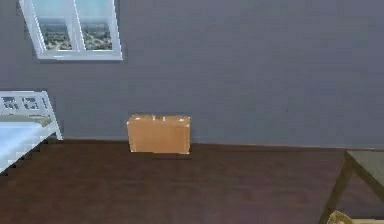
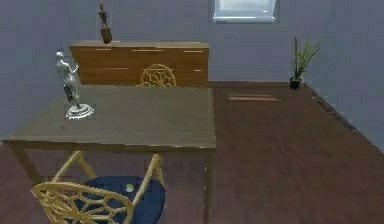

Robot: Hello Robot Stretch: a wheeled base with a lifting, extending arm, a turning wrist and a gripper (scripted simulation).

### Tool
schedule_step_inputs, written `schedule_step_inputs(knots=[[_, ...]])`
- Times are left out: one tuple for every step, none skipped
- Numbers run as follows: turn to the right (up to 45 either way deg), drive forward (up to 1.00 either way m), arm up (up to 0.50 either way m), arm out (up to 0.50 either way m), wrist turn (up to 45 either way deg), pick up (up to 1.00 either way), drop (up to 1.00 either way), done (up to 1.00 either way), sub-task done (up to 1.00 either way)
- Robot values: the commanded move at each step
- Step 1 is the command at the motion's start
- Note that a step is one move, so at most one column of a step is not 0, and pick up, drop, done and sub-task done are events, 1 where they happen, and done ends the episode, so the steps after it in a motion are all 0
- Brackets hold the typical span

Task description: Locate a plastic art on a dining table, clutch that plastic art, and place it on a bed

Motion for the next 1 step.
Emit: schedule_step_inputs(knots=[[0.0, 0.65, 0.0, 0.0, 0.0, 0.0, 0.0, 0.0, 0.0]])
